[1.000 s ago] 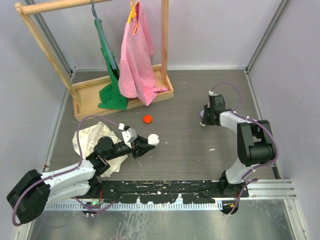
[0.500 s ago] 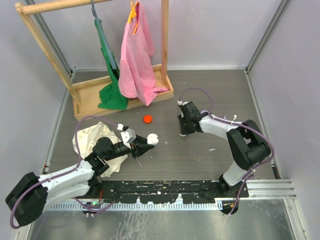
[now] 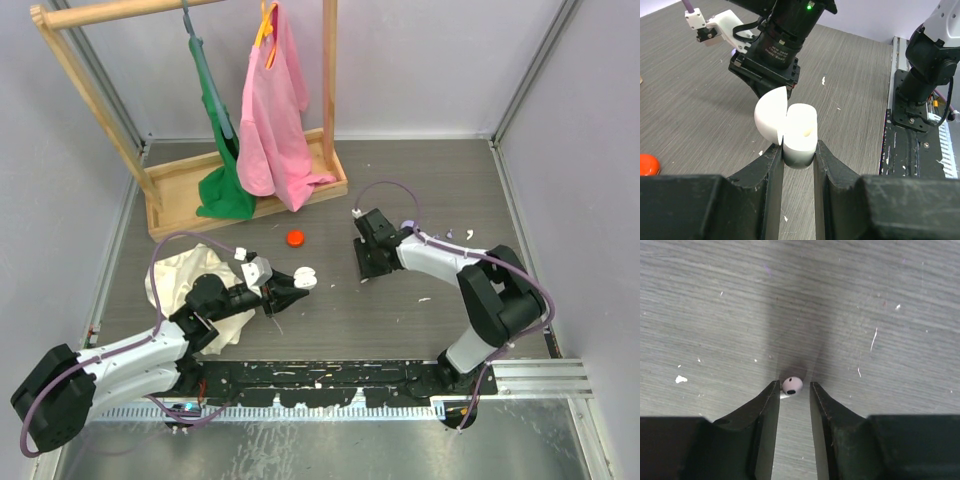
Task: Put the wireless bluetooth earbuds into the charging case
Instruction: Move the earbud to the center of the board, then pick up the earbud from the center of the board.
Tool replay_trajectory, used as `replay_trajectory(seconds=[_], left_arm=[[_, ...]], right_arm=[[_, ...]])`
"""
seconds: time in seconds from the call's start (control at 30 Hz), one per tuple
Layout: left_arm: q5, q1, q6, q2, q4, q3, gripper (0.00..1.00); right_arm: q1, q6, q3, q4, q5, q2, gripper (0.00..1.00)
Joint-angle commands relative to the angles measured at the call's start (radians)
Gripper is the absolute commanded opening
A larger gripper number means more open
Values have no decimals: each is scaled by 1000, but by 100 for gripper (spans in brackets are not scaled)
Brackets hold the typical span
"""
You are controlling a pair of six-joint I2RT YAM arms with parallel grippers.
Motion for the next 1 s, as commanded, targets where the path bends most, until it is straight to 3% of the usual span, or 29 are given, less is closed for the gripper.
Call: replay_trajectory(seconds=[0.0,0.2,0.73,0.97], left_arm=[[-5,-4,18,4,39,23,0],[-4,-5,18,0,39,21,0],[-4,-7,19,10,39,26,0],[0,-6,19,21,38,29,0]], right_arm=[[13,60,-11,-23,40,-98,37],[14,94,-50,24,46,-150,38],[13,68,-61,104,50,-55,36],[13,66,-66,105,47,-39,31]])
